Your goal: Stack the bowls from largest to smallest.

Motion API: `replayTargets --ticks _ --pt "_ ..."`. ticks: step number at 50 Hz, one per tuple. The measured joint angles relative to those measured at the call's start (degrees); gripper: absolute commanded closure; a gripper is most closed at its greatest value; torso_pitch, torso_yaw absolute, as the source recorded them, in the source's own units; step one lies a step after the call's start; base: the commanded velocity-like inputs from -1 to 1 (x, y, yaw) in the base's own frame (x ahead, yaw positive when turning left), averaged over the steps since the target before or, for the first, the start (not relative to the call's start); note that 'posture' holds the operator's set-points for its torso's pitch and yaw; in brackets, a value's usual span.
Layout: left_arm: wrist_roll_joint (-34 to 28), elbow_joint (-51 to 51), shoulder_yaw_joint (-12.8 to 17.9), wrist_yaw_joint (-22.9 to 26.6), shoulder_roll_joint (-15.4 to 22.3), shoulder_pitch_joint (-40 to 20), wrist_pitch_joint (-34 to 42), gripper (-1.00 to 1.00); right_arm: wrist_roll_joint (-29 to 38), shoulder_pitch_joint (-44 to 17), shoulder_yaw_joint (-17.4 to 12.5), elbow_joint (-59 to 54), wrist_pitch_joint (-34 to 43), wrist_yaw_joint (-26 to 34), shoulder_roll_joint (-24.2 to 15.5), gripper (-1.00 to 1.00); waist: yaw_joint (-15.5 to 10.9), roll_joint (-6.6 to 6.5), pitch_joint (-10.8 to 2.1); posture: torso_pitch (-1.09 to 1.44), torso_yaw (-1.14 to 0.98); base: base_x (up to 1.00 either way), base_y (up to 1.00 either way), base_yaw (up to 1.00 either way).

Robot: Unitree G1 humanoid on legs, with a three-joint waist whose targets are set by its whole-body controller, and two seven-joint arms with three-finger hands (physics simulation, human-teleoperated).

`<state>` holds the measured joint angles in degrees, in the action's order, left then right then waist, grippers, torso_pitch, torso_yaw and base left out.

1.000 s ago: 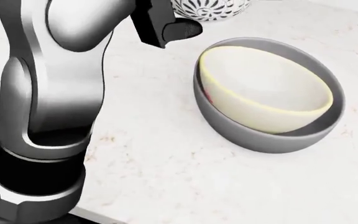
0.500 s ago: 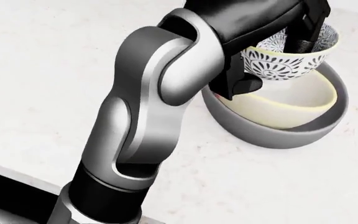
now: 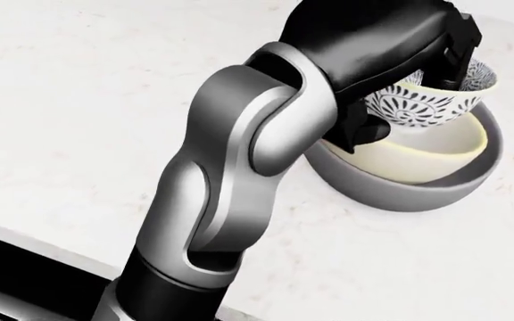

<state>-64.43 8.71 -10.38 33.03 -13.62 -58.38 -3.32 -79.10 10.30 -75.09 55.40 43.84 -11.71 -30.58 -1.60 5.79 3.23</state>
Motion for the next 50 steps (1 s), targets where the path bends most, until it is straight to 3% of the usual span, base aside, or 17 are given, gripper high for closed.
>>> replayTargets --ticks 22,35,46,50 --pt "-1.12 -0.45 -0.27 -1.01 -0.63 1.97 -0.91 -0.04 2.43 0.01 1.14 -0.12 -0.32 1.62 1.83 -1.0 -0.07 0.22 -0.23 0.0 0.0 0.0 0.0 0.0" --pt "-1.53 -1.09 -0.06 -0.44 -0.9 1.8 -0.84 -0.11 3.89 -0.13 1.62 -0.6 -0.64 2.66 2.25 -1.0 -0.04 0.18 -0.28 0.0 0.0 0.0 0.0 0.0" --pt "3.01 -6.26 2.9 5.72 4.7 -1.38 2.15 -0.11 0.9 -0.97 1.95 0.24 -0.33 -0.99 -0.36 -1.0 0.21 -0.72 0.33 0.0 0.0 0.0 0.0 0.0" --pt "5.94 -9.95 4.86 8.37 8.56 -2.48 4.19 -0.14 -1.69 -1.68 1.77 0.68 -0.06 -3.82 -2.88 -1.0 0.35 -1.02 0.42 0.0 0.0 0.0 0.0 0.0"
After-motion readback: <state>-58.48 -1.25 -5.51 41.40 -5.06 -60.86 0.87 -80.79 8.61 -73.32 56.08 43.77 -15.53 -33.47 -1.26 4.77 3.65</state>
